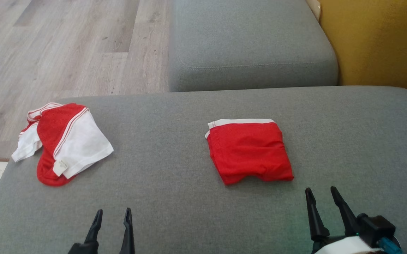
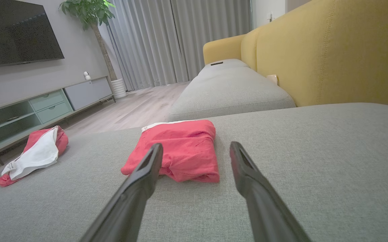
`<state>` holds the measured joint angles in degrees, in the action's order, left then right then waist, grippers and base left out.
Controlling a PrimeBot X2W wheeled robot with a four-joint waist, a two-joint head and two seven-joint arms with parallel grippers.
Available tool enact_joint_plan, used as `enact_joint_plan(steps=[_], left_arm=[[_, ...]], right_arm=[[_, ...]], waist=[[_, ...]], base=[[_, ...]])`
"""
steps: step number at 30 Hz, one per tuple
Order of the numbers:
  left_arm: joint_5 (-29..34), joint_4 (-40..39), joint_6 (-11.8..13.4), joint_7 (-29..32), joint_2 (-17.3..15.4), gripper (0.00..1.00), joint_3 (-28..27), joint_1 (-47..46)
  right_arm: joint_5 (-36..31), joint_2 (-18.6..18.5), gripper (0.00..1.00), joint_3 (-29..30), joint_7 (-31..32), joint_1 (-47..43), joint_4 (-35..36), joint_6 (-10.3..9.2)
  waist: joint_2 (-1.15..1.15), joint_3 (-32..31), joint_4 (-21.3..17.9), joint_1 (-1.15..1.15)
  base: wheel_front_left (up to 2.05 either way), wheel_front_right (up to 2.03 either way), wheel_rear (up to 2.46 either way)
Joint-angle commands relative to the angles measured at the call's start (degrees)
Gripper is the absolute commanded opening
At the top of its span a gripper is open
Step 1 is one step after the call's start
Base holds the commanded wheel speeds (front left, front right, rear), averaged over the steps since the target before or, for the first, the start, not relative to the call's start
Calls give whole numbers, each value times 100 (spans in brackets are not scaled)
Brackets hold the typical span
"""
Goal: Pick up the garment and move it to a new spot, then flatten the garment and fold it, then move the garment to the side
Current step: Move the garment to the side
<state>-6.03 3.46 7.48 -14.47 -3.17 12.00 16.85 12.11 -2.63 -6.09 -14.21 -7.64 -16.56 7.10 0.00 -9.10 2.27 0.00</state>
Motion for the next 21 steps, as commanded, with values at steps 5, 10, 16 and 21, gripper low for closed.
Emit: enact_joint_plan(steps=[5,10,16,21], left_arm=[[70,-173,-28,-52,29,100,-205,-218],[78,-184,-55,-52,29,100,-152,-257],[-26,-266,-105,-52,29,100,-110,-466],[-101,-323,-153,-52,29,100,-97,-705]], right_arm=[[31,-25,100,-151,-79,180,156,39],[38,-25,100,-103,-79,222,101,39],[141,-110,100,-336,-79,665,-237,39],[538,-404,100,-716,-20,1452,-803,39]], waist=[[0,46,9,0],[0,245,80,0],[0,644,232,0],[0,908,357,0]], base=[[0,0,0],[0,0,0],[0,0,0],[0,0,0]])
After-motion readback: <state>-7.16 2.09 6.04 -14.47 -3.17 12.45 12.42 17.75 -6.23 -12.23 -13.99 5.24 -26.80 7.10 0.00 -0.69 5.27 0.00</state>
